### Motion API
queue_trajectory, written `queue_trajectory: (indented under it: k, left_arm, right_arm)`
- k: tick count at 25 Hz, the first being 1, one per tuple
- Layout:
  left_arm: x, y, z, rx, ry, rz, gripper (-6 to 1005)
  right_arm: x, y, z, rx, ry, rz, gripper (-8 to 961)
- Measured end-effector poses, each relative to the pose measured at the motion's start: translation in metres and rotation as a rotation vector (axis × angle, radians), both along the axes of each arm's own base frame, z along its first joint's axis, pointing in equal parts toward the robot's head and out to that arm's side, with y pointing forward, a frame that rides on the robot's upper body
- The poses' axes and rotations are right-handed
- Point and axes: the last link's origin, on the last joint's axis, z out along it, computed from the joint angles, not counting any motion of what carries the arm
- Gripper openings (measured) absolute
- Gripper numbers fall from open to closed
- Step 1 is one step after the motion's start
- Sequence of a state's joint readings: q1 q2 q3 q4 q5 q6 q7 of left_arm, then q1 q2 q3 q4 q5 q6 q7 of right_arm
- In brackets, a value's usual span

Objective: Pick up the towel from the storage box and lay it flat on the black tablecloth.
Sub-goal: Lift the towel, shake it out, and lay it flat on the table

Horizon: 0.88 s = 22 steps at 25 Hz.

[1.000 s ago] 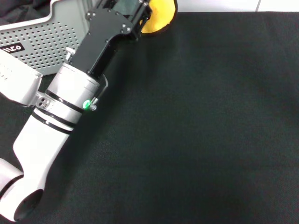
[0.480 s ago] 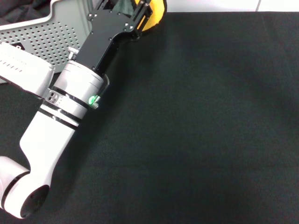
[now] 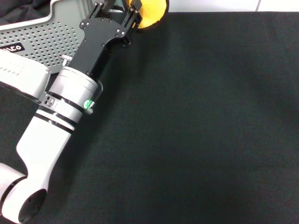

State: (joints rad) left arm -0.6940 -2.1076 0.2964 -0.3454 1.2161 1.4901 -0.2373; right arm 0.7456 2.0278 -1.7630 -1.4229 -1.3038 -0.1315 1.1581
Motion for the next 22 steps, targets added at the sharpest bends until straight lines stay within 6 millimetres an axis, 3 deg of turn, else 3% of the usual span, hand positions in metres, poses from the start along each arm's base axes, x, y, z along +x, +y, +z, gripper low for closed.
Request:
queue_trajectory:
  k: [22]
  left_arm:
    - [-0.013,-0.011,0.005,0.027,-0.037,0.039,621]
  right_arm:
    - [0.008,-0.004,0.008,0.025,0.016,-0.015,92]
